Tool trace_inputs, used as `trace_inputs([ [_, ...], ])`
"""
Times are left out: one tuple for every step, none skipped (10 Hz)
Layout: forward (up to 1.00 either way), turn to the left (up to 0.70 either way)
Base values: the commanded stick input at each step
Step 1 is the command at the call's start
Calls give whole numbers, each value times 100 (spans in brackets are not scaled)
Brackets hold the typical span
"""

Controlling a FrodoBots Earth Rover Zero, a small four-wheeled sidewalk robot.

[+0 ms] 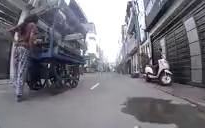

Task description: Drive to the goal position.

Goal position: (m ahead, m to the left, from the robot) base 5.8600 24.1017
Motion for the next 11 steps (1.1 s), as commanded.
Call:
trace_inputs([
  [100, 0],
  [100, 0],
  [100, 0],
  [100, 0],
  [100, 0],
  [100, 0],
  [100, -4],
  [100, -24],
  [100, -40],
  [100, -40],
  [100, -40],
])
